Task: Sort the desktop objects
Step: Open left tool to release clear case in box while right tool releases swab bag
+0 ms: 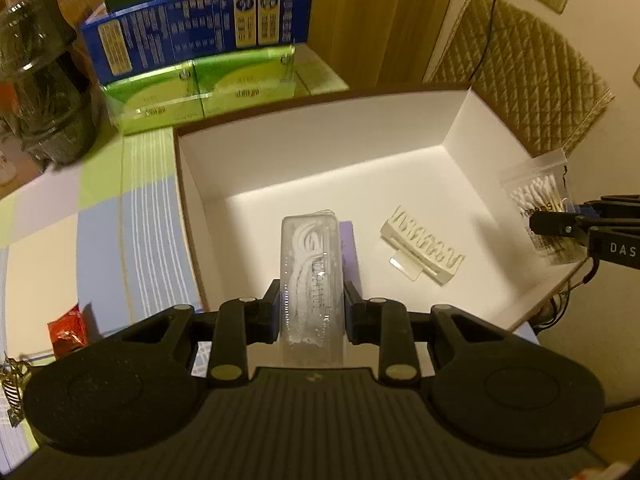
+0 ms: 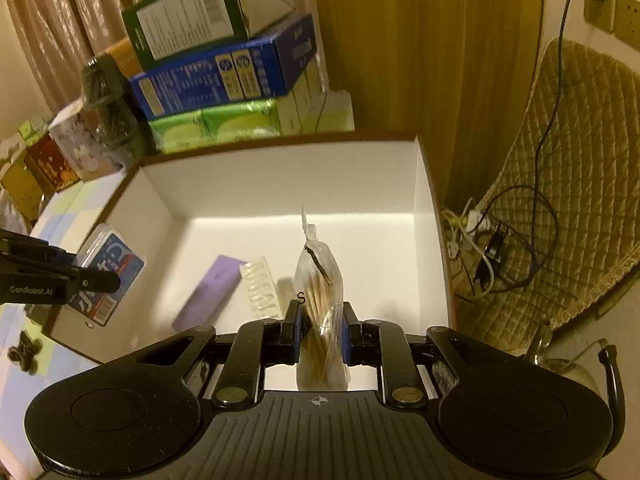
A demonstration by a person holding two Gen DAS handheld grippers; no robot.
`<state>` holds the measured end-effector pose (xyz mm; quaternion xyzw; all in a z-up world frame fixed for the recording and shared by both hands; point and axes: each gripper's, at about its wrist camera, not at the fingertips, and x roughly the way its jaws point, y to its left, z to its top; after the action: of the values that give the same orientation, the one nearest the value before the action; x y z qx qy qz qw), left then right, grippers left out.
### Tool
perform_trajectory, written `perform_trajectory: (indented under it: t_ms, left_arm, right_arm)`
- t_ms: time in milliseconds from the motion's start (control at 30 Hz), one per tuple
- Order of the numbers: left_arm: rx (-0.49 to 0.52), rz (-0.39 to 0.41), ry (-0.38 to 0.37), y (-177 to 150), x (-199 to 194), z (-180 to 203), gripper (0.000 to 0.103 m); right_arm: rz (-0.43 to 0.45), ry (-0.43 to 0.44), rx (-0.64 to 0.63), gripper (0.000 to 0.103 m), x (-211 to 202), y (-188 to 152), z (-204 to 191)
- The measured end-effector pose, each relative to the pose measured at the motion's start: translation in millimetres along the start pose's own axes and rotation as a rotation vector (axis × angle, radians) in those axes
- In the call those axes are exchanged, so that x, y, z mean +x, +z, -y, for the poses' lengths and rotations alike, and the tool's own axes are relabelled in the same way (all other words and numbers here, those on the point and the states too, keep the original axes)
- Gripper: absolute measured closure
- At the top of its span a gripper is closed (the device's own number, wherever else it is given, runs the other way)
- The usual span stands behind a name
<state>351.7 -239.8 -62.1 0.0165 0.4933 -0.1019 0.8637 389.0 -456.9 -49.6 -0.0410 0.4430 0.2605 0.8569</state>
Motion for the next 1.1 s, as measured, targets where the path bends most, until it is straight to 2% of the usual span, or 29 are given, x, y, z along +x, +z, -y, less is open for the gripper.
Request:
perform_trajectory:
  t_ms: [367, 567, 700, 1033, 1067, 1100]
  left_arm:
    - [0.009, -0.066, 0.037, 2, 30, 8, 0.078]
    - [0.017, -0.073, 0.05, 4, 36, 11, 0.078]
    - [0.028, -0.058, 0.06, 6, 33, 13, 0.062]
    - [0.015, -0.051, 0.067, 7, 29, 9, 0.056]
    - [0.014, -0.048, 0.067, 7, 29, 8, 0.056]
    - [0.014, -0.045, 0.066, 7, 28, 9, 0.053]
  right_arm:
    - [-0.04, 0.007, -0.003, 0.088, 15, -2, 12]
    - [-0.053, 0.009, -0.01, 0.088, 20, 1, 15]
    - [-0.066, 0.012, -0.018, 0.087, 24, 2, 15]
    - [-0.069, -0.018, -0.064, 0.086, 32, 4, 12]
    - [-0.062, -0.017, -0.069, 0.085, 32, 5, 11]
    - [-0.054, -0.018, -0.071, 0.077, 31, 5, 11]
